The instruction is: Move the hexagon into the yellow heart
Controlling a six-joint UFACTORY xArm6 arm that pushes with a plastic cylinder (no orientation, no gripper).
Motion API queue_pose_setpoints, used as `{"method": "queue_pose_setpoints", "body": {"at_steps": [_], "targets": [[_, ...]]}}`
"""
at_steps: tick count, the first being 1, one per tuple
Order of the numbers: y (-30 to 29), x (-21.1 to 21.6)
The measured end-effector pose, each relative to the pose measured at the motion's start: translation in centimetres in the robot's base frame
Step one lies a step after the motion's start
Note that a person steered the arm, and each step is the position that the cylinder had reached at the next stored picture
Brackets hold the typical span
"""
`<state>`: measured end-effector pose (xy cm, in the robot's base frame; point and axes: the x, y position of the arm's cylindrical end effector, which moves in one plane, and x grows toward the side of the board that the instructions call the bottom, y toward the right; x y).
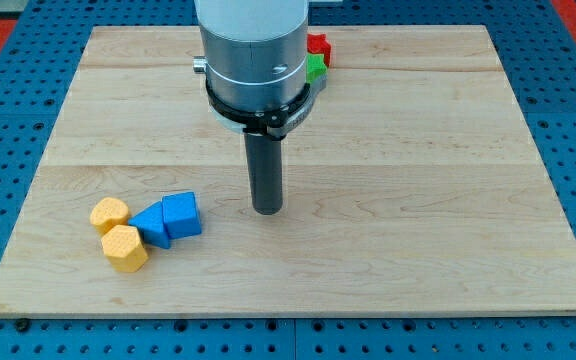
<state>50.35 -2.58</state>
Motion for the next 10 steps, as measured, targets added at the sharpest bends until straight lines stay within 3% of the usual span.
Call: {"method": "queue_pose_setpoints", "body": {"at_steps": [2,4,6,7,8,9,10], "targets": [[0.5,0.0],[-4.4,10.1],[-18.5,2.2],[-18.0,5.3],[-21.2,8.3],[-23.2,5.8],[-18.9,1.6]]}}
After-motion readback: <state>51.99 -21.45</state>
